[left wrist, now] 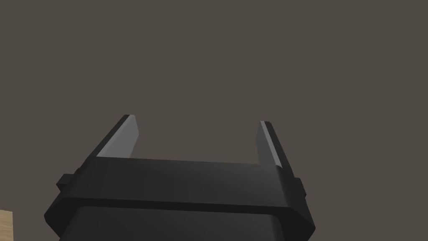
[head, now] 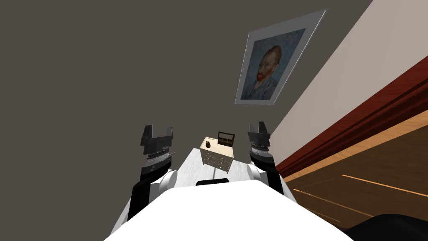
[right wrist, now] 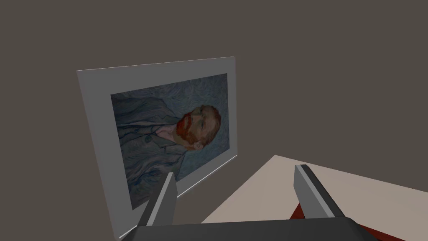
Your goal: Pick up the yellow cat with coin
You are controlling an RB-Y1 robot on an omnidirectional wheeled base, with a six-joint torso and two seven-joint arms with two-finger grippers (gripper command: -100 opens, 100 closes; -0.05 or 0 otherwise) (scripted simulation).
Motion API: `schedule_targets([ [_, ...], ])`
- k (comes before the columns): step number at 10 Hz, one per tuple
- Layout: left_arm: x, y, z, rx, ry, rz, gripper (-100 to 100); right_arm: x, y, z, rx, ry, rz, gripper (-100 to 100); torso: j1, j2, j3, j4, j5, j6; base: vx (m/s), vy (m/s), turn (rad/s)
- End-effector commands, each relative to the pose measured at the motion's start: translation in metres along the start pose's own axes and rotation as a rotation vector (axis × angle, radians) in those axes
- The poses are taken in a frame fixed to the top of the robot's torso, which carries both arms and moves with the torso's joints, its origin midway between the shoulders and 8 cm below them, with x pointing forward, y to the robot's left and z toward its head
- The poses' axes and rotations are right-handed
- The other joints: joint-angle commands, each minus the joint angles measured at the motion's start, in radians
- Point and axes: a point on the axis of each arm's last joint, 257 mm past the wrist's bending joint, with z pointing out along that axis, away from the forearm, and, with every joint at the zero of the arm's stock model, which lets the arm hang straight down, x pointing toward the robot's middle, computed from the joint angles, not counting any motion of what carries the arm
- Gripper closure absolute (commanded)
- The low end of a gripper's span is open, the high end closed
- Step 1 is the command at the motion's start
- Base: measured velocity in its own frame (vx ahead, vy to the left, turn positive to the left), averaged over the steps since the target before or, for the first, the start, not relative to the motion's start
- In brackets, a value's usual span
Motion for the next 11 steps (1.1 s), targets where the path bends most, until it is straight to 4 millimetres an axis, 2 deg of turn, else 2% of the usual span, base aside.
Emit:
schedule_targets([
  [1,0.005,0.007,0.000,-0.018,0.036,0.010,-100,0.000,0.000,0.000,0.000,0.000,0.000,0,0.000,0.000,0.000,0.000,0.000,0.000,-0.007,-0.003,-0.011],
  [5,0.014,0.042,-0.005,-0.106,0.132,0.054,-100,0.000,0.000,0.000,0.000,0.000,0.000,0,0.000,0.002,0.001,0.000,0.000,0.000,-0.028,-0.008,-0.021],
  [10,0.007,0.113,-0.021,-0.272,0.190,0.131,-100,0.000,0.000,0.000,0.000,0.000,0.000,0,0.000,0.004,0.002,0.001,0.000,0.000,-0.056,-0.010,-0.036],
  [11,0.007,0.113,-0.021,-0.272,0.190,0.131,-100,0.000,0.000,0.000,0.000,0.000,0.000,0,0.000,0.004,0.002,0.001,0.000,0.000,-0.036,-0.011,-0.011],
])
